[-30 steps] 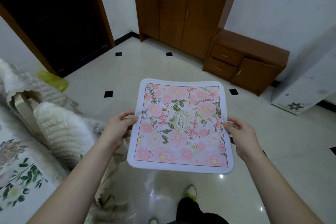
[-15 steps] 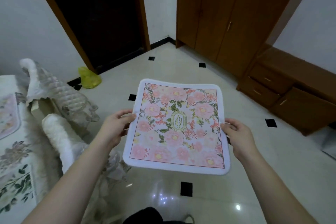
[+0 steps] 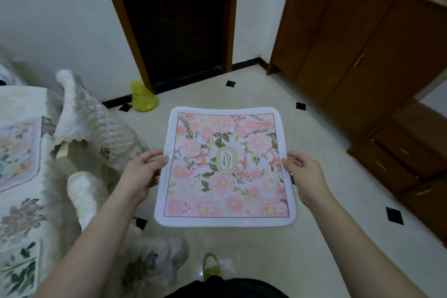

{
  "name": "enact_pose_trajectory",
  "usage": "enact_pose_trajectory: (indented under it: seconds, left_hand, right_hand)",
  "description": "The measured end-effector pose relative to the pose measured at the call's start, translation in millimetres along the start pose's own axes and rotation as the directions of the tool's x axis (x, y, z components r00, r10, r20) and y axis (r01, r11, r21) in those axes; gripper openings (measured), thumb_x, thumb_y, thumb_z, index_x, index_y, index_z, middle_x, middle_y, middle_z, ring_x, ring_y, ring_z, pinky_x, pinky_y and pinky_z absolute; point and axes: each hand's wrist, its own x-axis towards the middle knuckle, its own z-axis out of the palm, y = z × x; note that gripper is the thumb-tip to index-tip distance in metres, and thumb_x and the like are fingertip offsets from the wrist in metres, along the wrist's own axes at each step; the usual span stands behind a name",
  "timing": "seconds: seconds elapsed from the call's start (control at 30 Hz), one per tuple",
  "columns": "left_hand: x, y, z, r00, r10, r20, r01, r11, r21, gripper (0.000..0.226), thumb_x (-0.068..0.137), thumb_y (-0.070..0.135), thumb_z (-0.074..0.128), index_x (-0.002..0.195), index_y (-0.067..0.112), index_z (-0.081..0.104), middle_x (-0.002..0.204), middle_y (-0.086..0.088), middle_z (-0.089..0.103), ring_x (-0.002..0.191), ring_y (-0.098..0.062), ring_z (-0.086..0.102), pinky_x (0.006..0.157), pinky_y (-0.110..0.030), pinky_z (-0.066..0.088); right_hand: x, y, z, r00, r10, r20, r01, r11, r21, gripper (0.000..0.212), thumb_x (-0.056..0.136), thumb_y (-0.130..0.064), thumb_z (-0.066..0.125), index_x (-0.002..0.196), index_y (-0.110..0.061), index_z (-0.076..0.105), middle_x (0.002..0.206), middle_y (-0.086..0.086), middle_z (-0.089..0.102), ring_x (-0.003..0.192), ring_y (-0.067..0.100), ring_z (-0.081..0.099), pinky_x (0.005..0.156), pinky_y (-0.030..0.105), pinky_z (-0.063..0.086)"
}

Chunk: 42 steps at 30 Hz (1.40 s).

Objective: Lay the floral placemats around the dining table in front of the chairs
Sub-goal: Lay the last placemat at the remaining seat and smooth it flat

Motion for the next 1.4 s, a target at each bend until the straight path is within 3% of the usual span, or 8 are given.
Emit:
enact_pose_trajectory:
  seconds: [0.2,0.37,0.5,0.63,0.87,1.1,1.27,1.4]
  left_hand:
    - [51.7,37.4,-15.4,0.998,0.030,-0.048,-0.033,0.997,-0.070,0.021,0.089,0.001,0.065,0.109,0.008,0.067,0.076,-0.007,0.071,0.071,-0.027,0.058,0.065,-0.036,0.047]
    - [81.6,58.2,-19.4,0.997,0.027,-0.075,-0.032,0.997,-0.065,0.025,0.091,0.003,0.063,0.116,0.005,0.065,0.090,-0.016,0.067,0.075,-0.027,0.055,0.065,-0.035,0.044]
    - [114.0,70.8,-22.5,0.990,-0.001,-0.143,-0.010,0.997,-0.077,0.029,0.092,0.003,0.062,0.121,0.002,0.063,0.096,-0.020,0.065,0.073,-0.027,0.056,0.064,-0.034,0.044]
    - [154.4,87.5,-24.3,0.978,-0.012,-0.206,-0.005,0.997,-0.083,0.032,0.092,0.004,0.063,0.123,0.001,0.061,0.101,-0.024,0.063,0.080,-0.029,0.055,0.064,-0.035,0.045]
    - [216.7,126.8,-22.1,0.946,-0.011,-0.324,-0.016,0.997,-0.082,0.026,0.091,0.006,0.065,0.116,0.004,0.065,0.095,-0.016,0.072,0.069,-0.024,0.067,0.056,-0.029,0.054]
    - [247.3,155.8,-37.3,0.879,0.026,-0.476,-0.080,0.992,-0.093,0.012,0.091,0.007,0.066,0.102,0.010,0.066,0.085,-0.012,0.072,0.058,-0.018,0.069,0.044,-0.026,0.052]
    - [273.2,168.6,-65.7,0.846,-0.001,-0.533,-0.103,0.981,-0.164,0.012,0.090,0.011,0.068,0.102,0.014,0.067,0.088,-0.010,0.075,0.065,-0.021,0.070,0.056,-0.033,0.056]
    - [304.3,179.5,-97.3,0.830,0.029,-0.558,-0.165,0.967,-0.196,0.011,0.089,0.009,0.069,0.098,0.014,0.067,0.082,-0.007,0.076,0.060,-0.017,0.070,0.047,-0.024,0.053]
  right_hand:
    - [52.8,-38.4,53.6,0.999,-0.030,0.022,0.031,0.998,-0.056,0.012,0.093,-0.010,0.063,0.100,-0.018,0.068,0.098,0.026,0.071,0.068,0.022,0.065,0.044,0.019,0.046]
    - [102.2,-57.3,86.3,0.997,-0.014,0.071,0.019,0.997,-0.069,0.017,0.094,-0.011,0.063,0.110,-0.012,0.068,0.098,0.022,0.071,0.071,0.018,0.068,0.057,0.028,0.056]
    - [152.8,-65.2,115.5,0.989,-0.007,0.145,0.016,0.998,-0.062,0.019,0.093,-0.007,0.063,0.112,-0.008,0.067,0.102,0.025,0.071,0.086,0.030,0.071,0.084,0.046,0.059]
    - [216.6,-74.0,148.3,0.977,-0.013,0.214,0.030,0.997,-0.075,0.015,0.092,-0.008,0.065,0.107,-0.013,0.069,0.090,0.015,0.075,0.071,0.019,0.071,0.062,0.032,0.059]
    - [322.8,-110.2,202.2,0.936,-0.006,0.352,0.041,0.995,-0.091,0.017,0.091,-0.009,0.068,0.107,-0.013,0.069,0.081,0.008,0.071,0.065,0.013,0.069,0.060,0.029,0.055]
    - [379.3,-155.1,272.6,0.860,-0.030,0.509,0.101,0.989,-0.112,0.015,0.093,-0.010,0.065,0.105,-0.019,0.068,0.088,0.005,0.076,0.078,0.019,0.073,0.065,0.030,0.056]
    - [403.9,-178.4,334.0,0.816,-0.051,0.575,0.146,0.982,-0.120,0.014,0.093,-0.010,0.064,0.104,-0.019,0.067,0.089,0.002,0.075,0.073,0.013,0.073,0.062,0.026,0.055]
    - [422.4,-192.1,388.9,0.799,-0.069,0.597,0.176,0.977,-0.123,0.013,0.093,-0.011,0.064,0.101,-0.021,0.066,0.085,-0.002,0.076,0.072,0.012,0.073,0.060,0.024,0.056]
